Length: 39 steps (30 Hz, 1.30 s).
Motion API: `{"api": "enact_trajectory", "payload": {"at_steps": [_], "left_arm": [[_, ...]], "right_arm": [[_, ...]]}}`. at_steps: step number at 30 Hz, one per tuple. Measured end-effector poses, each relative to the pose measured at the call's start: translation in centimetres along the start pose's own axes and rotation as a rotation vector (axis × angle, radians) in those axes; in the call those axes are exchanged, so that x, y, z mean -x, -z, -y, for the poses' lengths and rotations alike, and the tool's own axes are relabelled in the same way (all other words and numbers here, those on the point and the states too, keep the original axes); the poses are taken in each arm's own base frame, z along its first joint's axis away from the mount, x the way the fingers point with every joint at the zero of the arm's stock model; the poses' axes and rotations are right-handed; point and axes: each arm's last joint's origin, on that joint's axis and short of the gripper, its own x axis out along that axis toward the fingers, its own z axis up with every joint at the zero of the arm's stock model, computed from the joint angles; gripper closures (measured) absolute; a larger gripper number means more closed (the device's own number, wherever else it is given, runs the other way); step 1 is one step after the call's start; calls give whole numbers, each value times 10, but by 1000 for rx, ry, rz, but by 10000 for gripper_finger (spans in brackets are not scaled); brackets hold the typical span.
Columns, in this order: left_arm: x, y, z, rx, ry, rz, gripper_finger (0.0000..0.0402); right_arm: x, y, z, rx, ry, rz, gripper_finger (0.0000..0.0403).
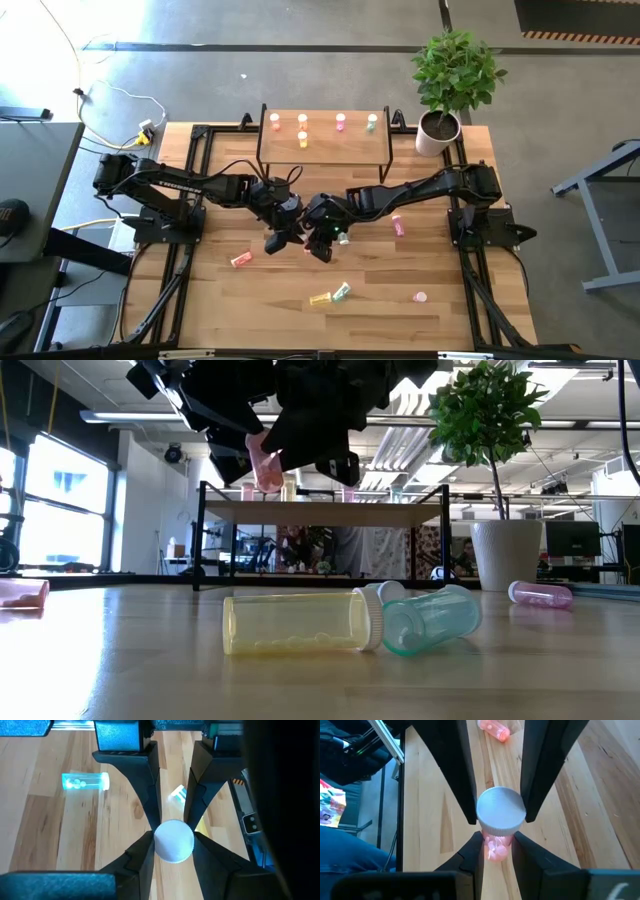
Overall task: Pick and place medicine bottles onto shelf by color
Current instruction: Put the right pink pill bottle on the shelf aligned with the other pink pill bottle
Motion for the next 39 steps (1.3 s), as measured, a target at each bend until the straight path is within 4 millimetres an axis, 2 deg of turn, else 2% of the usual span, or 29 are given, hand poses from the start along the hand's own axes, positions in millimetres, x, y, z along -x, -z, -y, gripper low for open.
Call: {"api": "enact_trajectory", "payload": {"at_steps": [8,17,24,32,39], "left_arm": [[0,0,0,-1,-2,1,294],[0,1,-1,6,-19,-10,295],[1,4,-5,25,-88,-30,296],[8,-1,-16,35,-121,-2,295],[19,-11,-30,48,-176,9,294]], "right_arm": [[0,0,0,21,3,1,323],[1,0,4,9,28,-3,226],[3,0,7,-30,19,-24,211],[26,-1,2,-38,90,-13,210],[62,-11,0,2,179,74,210]]}}
